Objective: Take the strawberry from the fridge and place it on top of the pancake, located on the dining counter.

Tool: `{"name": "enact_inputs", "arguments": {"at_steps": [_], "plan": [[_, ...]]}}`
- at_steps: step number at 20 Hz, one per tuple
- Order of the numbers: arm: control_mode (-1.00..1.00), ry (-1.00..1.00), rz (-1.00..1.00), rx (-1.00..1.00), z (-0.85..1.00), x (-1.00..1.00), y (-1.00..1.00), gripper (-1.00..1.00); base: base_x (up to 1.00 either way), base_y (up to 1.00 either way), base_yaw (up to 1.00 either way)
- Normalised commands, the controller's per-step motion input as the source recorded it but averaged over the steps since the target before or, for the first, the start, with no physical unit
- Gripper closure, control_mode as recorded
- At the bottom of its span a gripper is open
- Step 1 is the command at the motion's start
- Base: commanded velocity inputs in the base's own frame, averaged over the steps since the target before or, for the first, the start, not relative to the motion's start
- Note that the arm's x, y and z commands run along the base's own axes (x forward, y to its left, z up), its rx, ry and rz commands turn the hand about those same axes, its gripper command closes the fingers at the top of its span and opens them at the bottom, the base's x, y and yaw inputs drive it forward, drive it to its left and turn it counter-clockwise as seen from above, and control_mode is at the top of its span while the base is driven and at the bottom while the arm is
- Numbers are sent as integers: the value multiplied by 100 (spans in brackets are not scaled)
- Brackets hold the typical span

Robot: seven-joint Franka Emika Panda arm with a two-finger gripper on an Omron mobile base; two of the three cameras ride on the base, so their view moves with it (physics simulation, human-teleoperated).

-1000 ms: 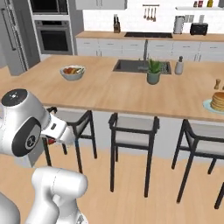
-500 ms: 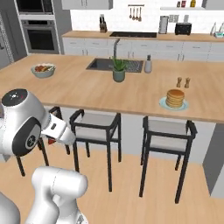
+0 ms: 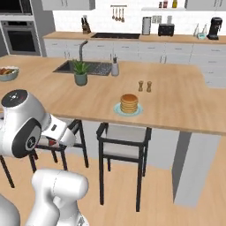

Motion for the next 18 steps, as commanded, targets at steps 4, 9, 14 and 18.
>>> {"name": "enact_inputs", "arguments": {"at_steps": [4,9,14,18], "plan": [[100,0,0,0,0,0,0,100,77,-99,-4],[100,0,0,0,0,0,0,100,76,-39,-5],[100,0,0,0,0,0,0,100,33,49,0],[100,0,0,0,0,0,0,100,31,39,-4]]}}
